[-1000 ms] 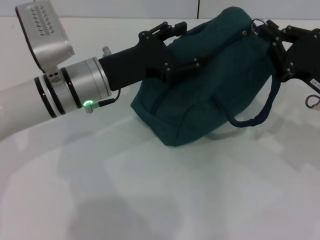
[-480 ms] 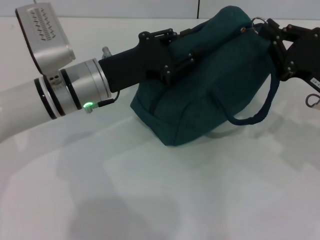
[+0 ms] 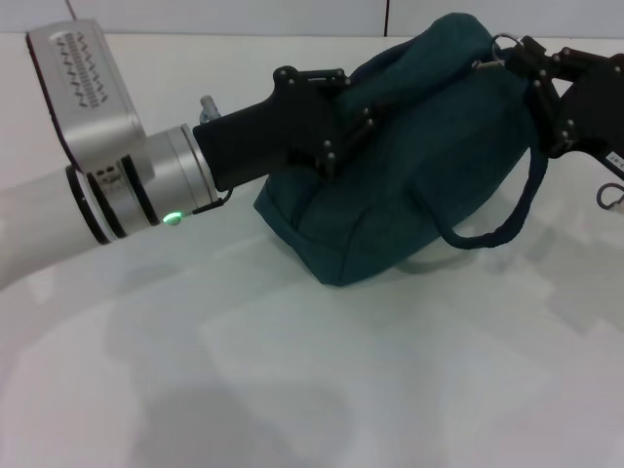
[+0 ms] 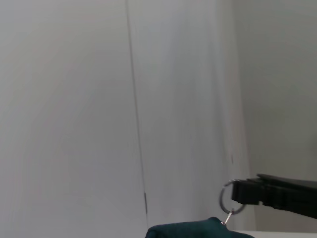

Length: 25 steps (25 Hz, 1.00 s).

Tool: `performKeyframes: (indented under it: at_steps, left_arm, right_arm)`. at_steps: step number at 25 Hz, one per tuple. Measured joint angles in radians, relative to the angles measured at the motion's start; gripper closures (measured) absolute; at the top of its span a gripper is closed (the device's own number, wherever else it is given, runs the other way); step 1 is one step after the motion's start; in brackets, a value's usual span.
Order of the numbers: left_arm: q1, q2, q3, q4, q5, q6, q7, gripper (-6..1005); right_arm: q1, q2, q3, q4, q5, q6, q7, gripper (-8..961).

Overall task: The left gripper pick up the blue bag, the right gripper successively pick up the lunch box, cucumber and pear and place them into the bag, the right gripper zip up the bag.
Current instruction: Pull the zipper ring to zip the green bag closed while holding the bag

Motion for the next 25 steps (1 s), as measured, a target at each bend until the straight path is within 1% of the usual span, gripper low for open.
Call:
performKeyframes:
  at_steps: [3,7,8,10,13,17,21,25]
  left_arm:
    - [0.004,0.003,0.024,0.002,0.001,0.01,0.018,817]
    - [0.009,0.01,0.037,0.01,0.006,0.03,0.017,845]
    - [0.014,0.014,0.037,0.016,0.006,0.04,0.013,852]
    - [0.032,0.018,0.034,0.039,0.005,0.051,0.001,861]
    - [0.066,0.019,0.025,0.093,0.002,0.052,-0.017,866]
    - [0.092,0.021,0.021,0.135,0.004,0.051,-0.03,871]
    - [0.095,0.028,0.021,0.133,0.005,0.04,-0.038,872]
    - [0.095,0.03,0.021,0.129,0.007,0.032,-0.043,873]
  right_arm:
    - [-0.001,0.0,0.0,0.0,0.0,-0.008,0.0,947]
    - [-0.005,0.0,-0.008,0.0,-0.006,-0.057,-0.006,946]
    - [-0.005,0.0,-0.008,0.0,-0.006,-0.057,-0.006,946]
    - [-0.008,0.001,-0.04,0.005,-0.004,-0.107,-0.029,946]
    - [-0.008,0.002,-0.054,0.009,0.0,-0.122,-0.034,947]
    - [-0.001,0.003,-0.052,0.024,0.006,-0.111,-0.03,947]
    - [0.004,0.003,-0.05,0.058,0.057,-0.085,-0.028,946]
    - [0.004,0.002,-0.048,0.085,0.093,-0.062,-0.028,946]
